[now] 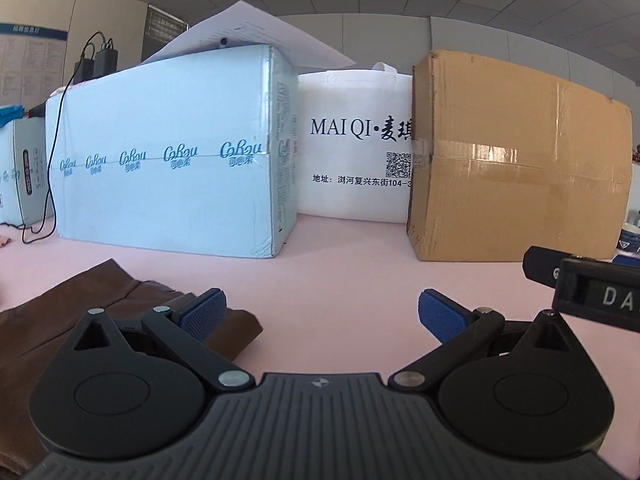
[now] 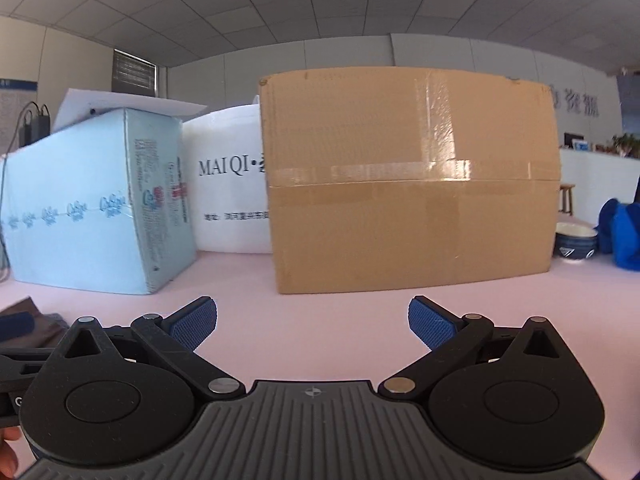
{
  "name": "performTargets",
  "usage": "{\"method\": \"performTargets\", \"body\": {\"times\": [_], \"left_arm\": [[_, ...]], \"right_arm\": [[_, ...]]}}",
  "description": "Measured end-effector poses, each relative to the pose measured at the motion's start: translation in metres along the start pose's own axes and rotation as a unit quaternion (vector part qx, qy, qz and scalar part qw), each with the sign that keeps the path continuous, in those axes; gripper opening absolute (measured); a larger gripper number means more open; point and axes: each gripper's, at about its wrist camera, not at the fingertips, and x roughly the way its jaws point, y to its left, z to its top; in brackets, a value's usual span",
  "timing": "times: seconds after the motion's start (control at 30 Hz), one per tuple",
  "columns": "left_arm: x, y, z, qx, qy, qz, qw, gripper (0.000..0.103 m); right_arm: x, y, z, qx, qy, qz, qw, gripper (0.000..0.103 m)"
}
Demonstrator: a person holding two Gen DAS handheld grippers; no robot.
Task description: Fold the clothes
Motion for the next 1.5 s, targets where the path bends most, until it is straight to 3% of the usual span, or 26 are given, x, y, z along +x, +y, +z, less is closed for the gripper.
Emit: {"method": "performTargets", "body": {"times": [0.23,0.4,0.5,0.63,0.77,1.5], "left_arm": [[0.019,-0.002,0.002,-0.035,0.040,-0.037,0.9979,0.103],[0.046,0.007,-0.002,-0.081,0.117,-0.030,0.9893,0.103],[0.061,0.013,-0.006,-0.103,0.157,-0.027,0.9818,0.103],[0.065,-0.001,-0.006,-0.060,0.171,-0.014,0.9833,0.103],[0.067,-0.012,-0.006,-0.026,0.180,0.001,0.9833,0.103],[0.059,-0.009,-0.005,-0.029,0.180,0.001,0.9832,0.103]], "right_arm": [[0.012,-0.025,-0.008,0.078,0.051,-0.008,0.996,0.103],[0.020,-0.033,-0.011,0.091,0.081,-0.039,0.992,0.103],[0.031,-0.030,-0.014,0.070,0.129,-0.077,0.986,0.103],[0.050,-0.024,-0.021,0.043,0.197,-0.109,0.973,0.103],[0.053,-0.015,-0.024,0.015,0.203,-0.125,0.971,0.103],[0.053,-0.018,-0.023,0.023,0.201,-0.120,0.972,0.103]]}}
